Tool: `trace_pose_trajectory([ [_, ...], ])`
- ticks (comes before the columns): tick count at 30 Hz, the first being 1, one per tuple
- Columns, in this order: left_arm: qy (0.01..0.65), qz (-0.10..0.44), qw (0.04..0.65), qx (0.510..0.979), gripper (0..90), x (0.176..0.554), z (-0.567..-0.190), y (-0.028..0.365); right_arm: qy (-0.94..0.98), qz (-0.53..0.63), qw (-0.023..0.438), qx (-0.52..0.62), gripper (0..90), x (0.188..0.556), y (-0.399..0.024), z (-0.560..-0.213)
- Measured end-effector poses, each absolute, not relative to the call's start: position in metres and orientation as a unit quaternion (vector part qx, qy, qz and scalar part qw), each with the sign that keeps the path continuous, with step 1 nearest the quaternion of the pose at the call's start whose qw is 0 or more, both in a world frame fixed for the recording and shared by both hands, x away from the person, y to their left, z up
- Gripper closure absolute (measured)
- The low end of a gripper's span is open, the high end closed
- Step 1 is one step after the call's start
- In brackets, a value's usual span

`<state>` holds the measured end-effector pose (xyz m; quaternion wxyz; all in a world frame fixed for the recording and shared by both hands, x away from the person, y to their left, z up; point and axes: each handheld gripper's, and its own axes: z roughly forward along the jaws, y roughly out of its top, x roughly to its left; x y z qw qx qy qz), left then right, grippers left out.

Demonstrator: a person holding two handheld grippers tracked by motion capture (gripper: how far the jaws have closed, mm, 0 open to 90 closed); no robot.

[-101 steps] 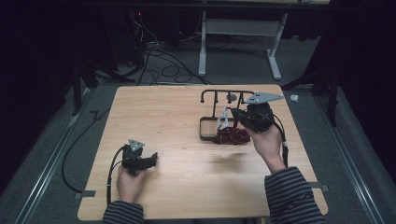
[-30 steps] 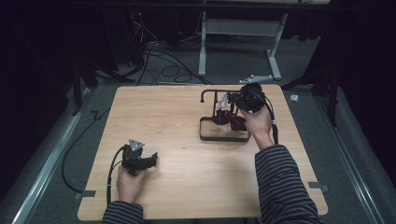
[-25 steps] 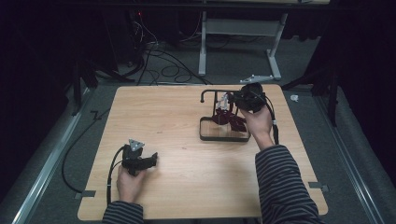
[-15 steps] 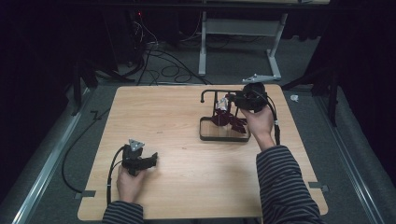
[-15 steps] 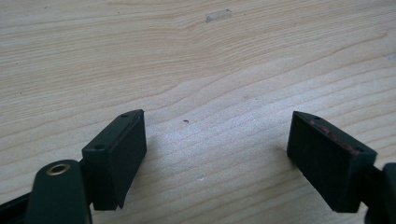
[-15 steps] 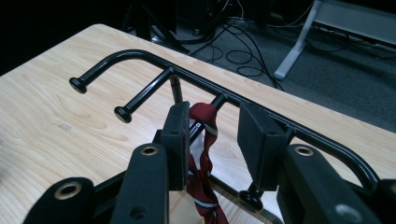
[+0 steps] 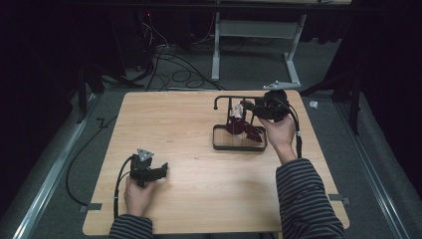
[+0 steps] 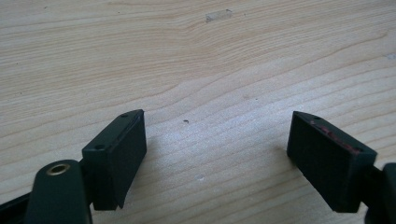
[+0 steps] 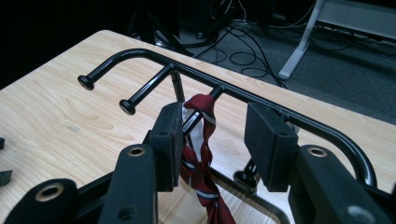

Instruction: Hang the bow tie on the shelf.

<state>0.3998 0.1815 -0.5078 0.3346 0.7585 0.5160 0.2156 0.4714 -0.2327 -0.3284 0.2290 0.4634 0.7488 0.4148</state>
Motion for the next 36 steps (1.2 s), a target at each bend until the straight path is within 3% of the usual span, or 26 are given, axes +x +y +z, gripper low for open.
trace_pose_trajectory([
  [36, 0.516, 0.216, 0.334, 0.759, 20.2, 0.400, -0.508, 0.181, 0.732, 0.427, 0.212, 0.487, 55.8, 0.441, -0.263, -0.342],
])
